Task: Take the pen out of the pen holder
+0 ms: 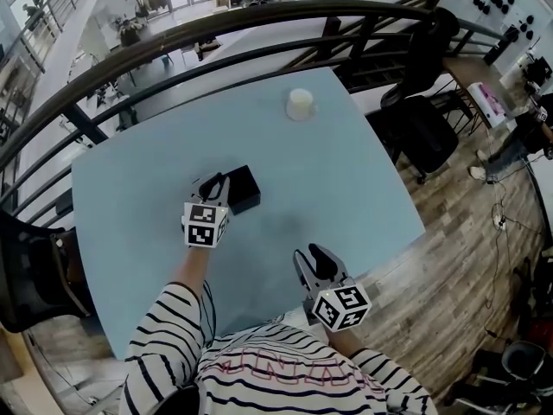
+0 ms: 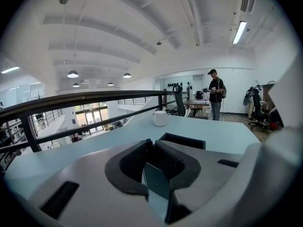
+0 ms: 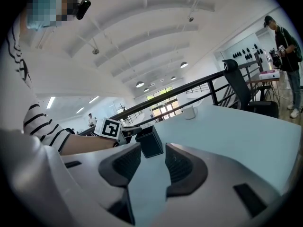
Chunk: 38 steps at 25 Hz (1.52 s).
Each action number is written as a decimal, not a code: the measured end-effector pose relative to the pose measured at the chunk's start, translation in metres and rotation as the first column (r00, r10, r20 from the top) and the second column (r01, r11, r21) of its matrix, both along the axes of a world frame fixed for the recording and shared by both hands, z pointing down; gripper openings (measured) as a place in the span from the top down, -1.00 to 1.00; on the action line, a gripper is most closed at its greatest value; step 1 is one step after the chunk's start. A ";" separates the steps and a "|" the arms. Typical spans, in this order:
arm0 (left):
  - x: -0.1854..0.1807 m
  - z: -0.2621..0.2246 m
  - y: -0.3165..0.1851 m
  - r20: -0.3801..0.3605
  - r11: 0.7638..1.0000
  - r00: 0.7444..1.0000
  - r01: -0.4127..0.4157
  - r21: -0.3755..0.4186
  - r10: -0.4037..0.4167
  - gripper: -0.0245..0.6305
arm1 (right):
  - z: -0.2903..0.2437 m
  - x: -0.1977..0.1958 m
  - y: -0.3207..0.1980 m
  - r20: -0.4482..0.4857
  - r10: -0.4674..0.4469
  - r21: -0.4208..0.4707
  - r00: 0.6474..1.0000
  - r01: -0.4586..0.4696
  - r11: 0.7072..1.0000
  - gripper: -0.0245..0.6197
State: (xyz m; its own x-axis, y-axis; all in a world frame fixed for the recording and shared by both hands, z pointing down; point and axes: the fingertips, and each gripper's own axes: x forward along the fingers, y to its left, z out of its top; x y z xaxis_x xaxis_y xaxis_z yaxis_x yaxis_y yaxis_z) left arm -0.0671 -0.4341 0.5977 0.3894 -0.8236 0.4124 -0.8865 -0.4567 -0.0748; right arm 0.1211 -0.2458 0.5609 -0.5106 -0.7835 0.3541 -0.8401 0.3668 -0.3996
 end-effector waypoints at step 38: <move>0.013 -0.128 0.091 -0.126 0.970 0.991 -0.016 0.241 0.048 0.74 | -0.031 0.001 0.039 0.036 -0.045 0.095 0.998 0.041 0.995 0.39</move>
